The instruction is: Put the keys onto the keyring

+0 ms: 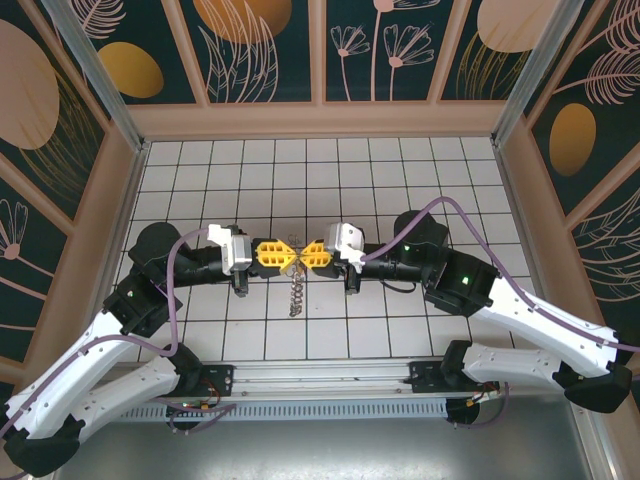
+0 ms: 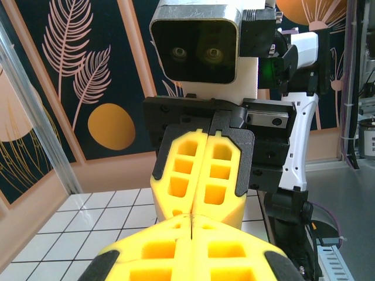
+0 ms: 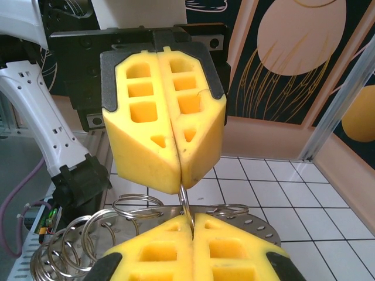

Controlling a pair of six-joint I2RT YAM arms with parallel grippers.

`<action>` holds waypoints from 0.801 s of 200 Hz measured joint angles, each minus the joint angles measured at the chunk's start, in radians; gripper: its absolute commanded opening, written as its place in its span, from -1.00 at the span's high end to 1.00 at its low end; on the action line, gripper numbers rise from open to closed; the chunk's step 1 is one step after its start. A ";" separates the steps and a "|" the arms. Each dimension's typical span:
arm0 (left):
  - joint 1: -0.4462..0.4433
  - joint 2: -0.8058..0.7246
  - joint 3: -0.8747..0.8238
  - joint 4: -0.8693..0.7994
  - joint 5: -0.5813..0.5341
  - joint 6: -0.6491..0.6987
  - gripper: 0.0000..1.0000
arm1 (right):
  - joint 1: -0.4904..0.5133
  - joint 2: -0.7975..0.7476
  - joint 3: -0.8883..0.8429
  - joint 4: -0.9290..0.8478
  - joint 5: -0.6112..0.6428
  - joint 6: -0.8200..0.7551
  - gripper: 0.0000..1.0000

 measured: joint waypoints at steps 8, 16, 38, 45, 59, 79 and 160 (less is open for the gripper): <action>0.000 0.000 0.002 -0.008 -0.003 0.002 0.98 | 0.000 0.000 0.000 -0.003 0.001 0.000 1.00; 0.000 0.005 0.008 -0.029 -0.008 0.012 0.82 | 0.000 0.001 0.003 -0.014 0.003 0.000 1.00; 0.000 0.024 0.050 -0.127 -0.043 0.056 0.47 | -0.006 0.028 0.052 -0.094 0.012 -0.002 1.00; 0.000 0.032 0.064 -0.162 -0.065 0.076 0.46 | -0.006 0.045 0.080 -0.126 0.019 -0.005 1.00; 0.000 0.037 0.082 -0.226 -0.106 0.110 0.45 | -0.007 0.077 0.131 -0.185 0.039 -0.014 1.00; 0.000 0.042 0.109 -0.315 -0.161 0.158 0.53 | -0.007 0.121 0.190 -0.275 0.067 -0.029 1.00; 0.000 0.100 0.166 -0.447 -0.220 0.249 0.61 | -0.007 0.180 0.251 -0.425 0.107 -0.051 1.00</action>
